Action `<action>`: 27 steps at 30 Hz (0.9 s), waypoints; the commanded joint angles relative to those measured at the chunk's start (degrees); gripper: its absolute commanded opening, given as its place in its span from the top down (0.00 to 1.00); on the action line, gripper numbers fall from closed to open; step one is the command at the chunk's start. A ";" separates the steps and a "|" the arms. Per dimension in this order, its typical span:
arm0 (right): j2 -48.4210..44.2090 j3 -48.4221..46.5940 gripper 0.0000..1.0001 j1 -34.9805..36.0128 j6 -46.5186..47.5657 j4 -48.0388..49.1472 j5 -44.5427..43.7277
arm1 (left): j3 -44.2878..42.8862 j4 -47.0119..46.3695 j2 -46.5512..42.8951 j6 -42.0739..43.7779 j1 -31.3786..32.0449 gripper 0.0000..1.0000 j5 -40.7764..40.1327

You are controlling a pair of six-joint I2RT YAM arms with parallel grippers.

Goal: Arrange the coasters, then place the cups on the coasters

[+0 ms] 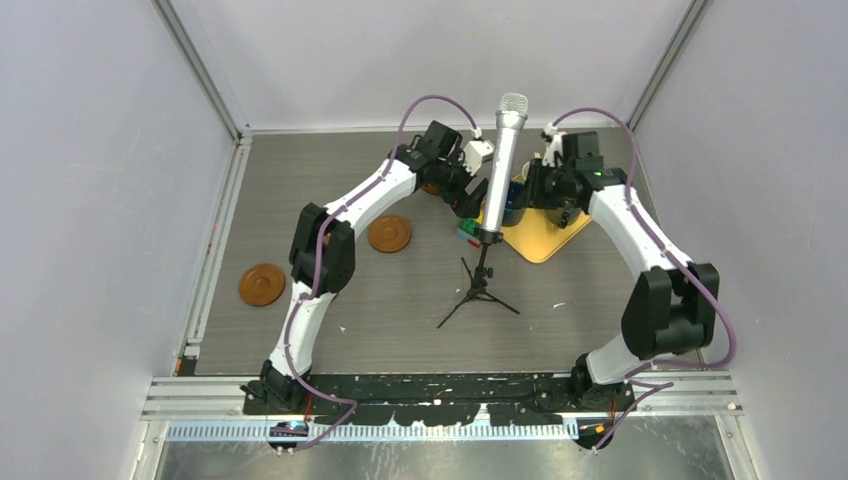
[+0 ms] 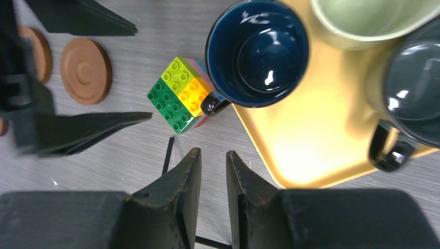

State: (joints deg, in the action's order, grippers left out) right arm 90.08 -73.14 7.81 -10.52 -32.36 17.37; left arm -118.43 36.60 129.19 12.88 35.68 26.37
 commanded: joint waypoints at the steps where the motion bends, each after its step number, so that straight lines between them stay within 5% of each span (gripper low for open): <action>1: -5.95 1.63 0.70 -4.49 -1.10 0.47 2.69 | -4.77 0.99 2.22 0.47 -0.05 0.09 -1.95; 15: -6.95 2.75 0.70 -11.86 -2.48 0.98 8.34 | -15.79 3.34 11.44 0.00 1.08 0.07 -4.30; 27: -6.89 2.57 0.70 -11.97 -2.13 0.93 8.09 | -6.31 4.83 6.03 3.35 1.49 0.20 -2.78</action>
State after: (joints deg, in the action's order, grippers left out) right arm 83.74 -69.67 -4.25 -12.45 -32.34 24.75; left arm -128.38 39.18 139.48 13.98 36.75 23.14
